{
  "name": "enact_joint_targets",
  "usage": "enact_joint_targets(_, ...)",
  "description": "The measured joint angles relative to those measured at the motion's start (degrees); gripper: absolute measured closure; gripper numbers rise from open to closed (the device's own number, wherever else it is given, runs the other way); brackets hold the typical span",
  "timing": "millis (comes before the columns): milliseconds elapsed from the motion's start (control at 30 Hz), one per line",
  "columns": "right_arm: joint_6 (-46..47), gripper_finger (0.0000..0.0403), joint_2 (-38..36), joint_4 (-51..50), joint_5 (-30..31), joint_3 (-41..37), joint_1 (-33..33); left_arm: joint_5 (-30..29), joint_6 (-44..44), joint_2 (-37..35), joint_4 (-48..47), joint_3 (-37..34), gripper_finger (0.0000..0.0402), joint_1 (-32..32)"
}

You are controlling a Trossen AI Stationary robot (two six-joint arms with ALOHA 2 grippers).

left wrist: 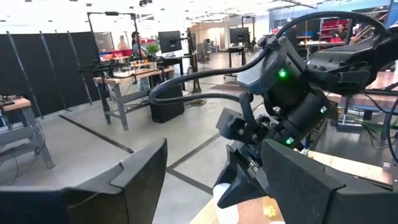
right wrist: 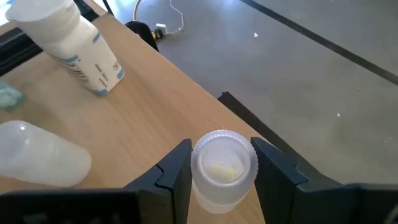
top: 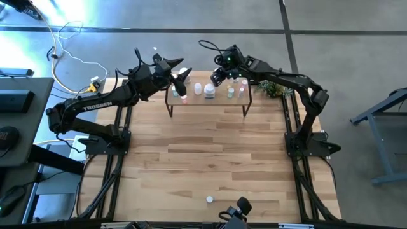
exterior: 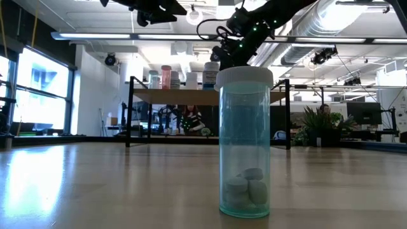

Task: Pick and place medicine bottles onto shelf by color
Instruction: Put the transparent pill bottle on the shelf, then put the blue pill bottle on the shelf

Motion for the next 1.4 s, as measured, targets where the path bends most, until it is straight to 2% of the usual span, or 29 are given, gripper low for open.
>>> enact_joint_targets(433,-1.1,0.0278,0.0,-1.7,0.3,0.0,0.0,0.0,0.0,0.0,0.0,0.0,0.0149,0.0)
enact_joint_targets(1000,-1.1,0.021,0.0,-1.8,0.3,0.0,0.0,0.0,0.0,0.0,0.0,0.0,0.0149,0.0)
enact_joint_targets(1400,0.4,0.0203,-4.1,-1.9,1.4,0.1,-0.1,0.0,0.0,0.0,-2.5,0.0,0.0149,0.0)
